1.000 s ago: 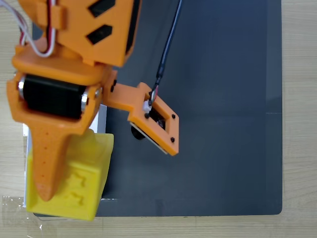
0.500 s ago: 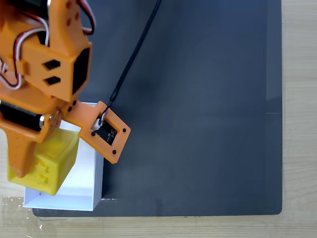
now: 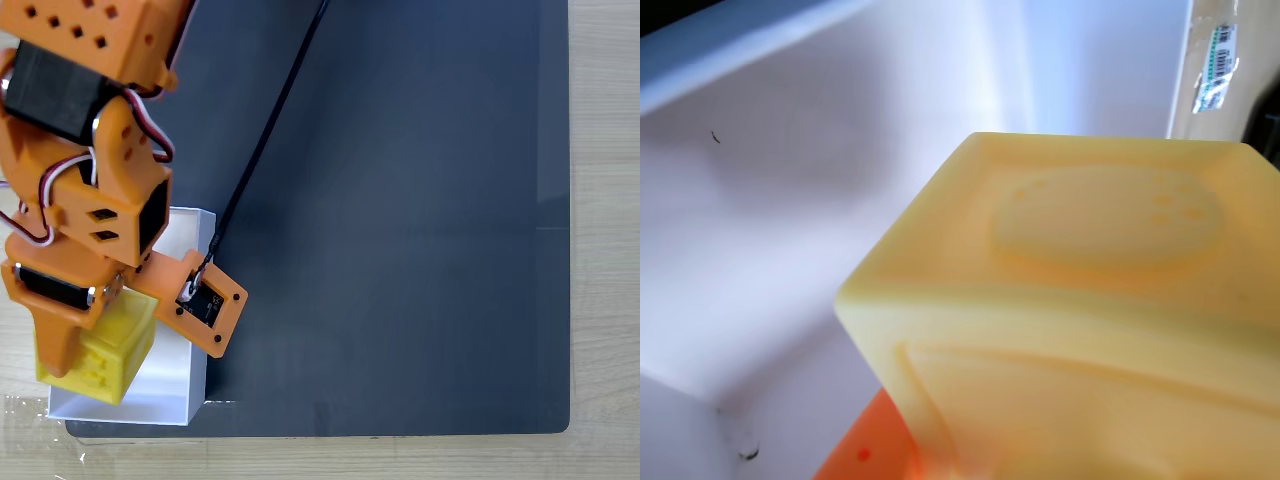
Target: Grasp a yellow block and put it in the box
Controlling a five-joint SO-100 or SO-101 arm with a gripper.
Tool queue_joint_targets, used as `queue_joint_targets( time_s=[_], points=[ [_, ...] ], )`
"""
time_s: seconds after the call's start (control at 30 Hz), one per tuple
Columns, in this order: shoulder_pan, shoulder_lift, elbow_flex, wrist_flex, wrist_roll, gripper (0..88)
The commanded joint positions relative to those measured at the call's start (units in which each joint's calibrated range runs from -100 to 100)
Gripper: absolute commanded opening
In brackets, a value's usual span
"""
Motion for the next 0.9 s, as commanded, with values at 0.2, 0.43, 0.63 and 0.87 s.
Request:
queue_joint_targets(
  time_s=[0.2, 0.43, 0.63, 0.87],
  points=[
    [-0.68, 1.79, -5.49, -0.14, 5.65, 22.9],
    [-1.1, 1.79, -5.58, 5.8, 6.7, 37.0],
    [-1.1, 1.03, -5.67, 8.85, 6.65, 48.9],
    [-1.44, -3.21, -7.84, 8.94, 6.02, 48.8]
  ],
)
